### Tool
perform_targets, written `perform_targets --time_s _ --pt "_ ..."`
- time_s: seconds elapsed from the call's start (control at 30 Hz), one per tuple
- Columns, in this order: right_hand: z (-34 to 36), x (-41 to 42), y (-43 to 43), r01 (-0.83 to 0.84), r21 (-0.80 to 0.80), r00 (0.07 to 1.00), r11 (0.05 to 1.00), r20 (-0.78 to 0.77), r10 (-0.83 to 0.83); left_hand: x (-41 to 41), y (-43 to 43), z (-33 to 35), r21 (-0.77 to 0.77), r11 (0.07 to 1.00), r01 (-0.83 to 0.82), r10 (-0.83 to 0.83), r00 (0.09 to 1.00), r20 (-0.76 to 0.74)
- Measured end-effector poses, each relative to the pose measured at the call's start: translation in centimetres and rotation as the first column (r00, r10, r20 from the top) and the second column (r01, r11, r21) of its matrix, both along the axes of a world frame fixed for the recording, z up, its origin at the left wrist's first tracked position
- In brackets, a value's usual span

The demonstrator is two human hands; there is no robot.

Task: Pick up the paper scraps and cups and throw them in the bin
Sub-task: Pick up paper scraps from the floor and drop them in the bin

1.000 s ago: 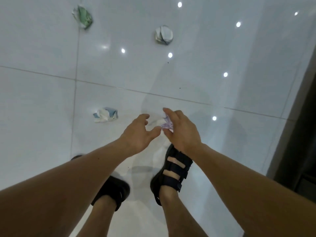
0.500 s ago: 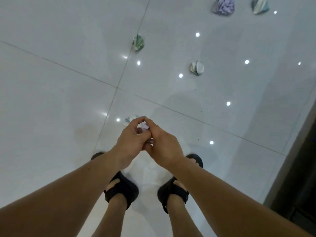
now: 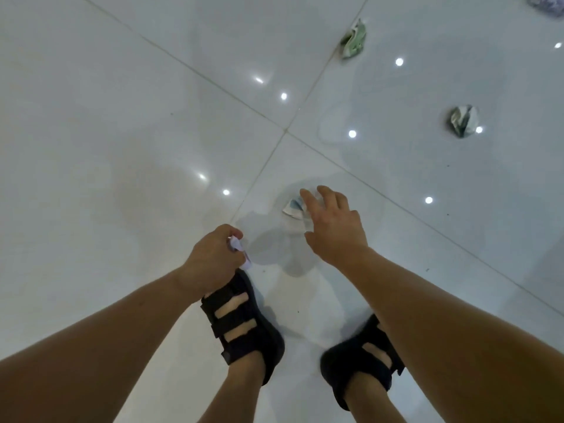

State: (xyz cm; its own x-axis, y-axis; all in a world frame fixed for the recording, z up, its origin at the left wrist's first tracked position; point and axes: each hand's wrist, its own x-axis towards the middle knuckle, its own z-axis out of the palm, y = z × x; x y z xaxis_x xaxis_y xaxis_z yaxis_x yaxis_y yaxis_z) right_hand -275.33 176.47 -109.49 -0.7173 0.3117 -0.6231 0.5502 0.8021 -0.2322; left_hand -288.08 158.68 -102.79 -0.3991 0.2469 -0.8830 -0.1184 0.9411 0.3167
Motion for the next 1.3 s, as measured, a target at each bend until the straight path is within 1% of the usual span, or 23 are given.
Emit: perform_targets --time_s 0.1,0.17,0.27,0.37,0.43,0.63,0.77,0.9,1.07,1.2,1.3 --pt "-1.8 -1.1 -1.3 -0.061 0.051 0.998 0.997 0.033 0.059 -1.1 -1.3 -1.5 0.009 0.999 -0.035 0.035 0.999 -0.009" --pt "-2.4 -1.6 -2.0 -0.053 0.066 0.998 0.996 0.04 0.051 -1.7 -1.7 -2.0 0.024 0.999 -0.038 0.038 0.999 -0.009" --pt "-2.2 -1.5 -2.7 0.03 0.021 0.998 0.999 0.059 -0.031 -2.6 -2.1 -1.7 0.043 0.999 0.01 -0.009 1.0 -0.021" --pt "0.3 -2.2 -2.9 0.139 -0.041 0.989 0.989 0.048 -0.137 -3.4 -2.4 0.2 0.059 0.996 0.073 -0.07 0.996 -0.051" --pt "3.3 -3.2 -2.4 0.126 -0.056 0.992 0.99 0.001 -0.126 -4.2 -2.2 2.6 0.074 0.992 0.105 -0.098 0.992 -0.081" --pt "15.9 -8.6 -0.6 0.023 -0.07 0.993 0.997 -0.118 -0.031 -7.9 0.1 13.9 0.2 0.978 0.061 -0.03 0.988 -0.154" --pt "25.5 -11.9 -0.7 -0.12 -0.041 0.985 0.992 -0.127 0.114 -9.8 0.6 23.1 0.208 0.976 0.059 -0.009 0.973 -0.231" --pt "35.5 -13.1 -1.6 -0.182 -0.053 0.967 0.982 -0.192 0.169 -9.5 -1.4 33.0 0.191 0.982 0.018 0.047 0.944 -0.328" --pt "48.0 -11.8 -4.1 -0.316 -0.024 0.925 0.949 -0.231 0.302 -5.8 -6.0 45.3 0.2 0.97 -0.142 0.214 0.887 -0.409" --pt "57.6 -10.1 -7.4 -0.487 0.005 0.844 0.874 -0.256 0.472 -0.2 -10.5 54.0 0.234 0.933 -0.273 0.352 0.826 -0.441" --pt "63.3 -8.8 -10.8 -0.603 0.032 0.758 0.797 -0.287 0.586 4.2 -14.0 59.0 0.265 0.882 -0.39 0.471 0.746 -0.47"
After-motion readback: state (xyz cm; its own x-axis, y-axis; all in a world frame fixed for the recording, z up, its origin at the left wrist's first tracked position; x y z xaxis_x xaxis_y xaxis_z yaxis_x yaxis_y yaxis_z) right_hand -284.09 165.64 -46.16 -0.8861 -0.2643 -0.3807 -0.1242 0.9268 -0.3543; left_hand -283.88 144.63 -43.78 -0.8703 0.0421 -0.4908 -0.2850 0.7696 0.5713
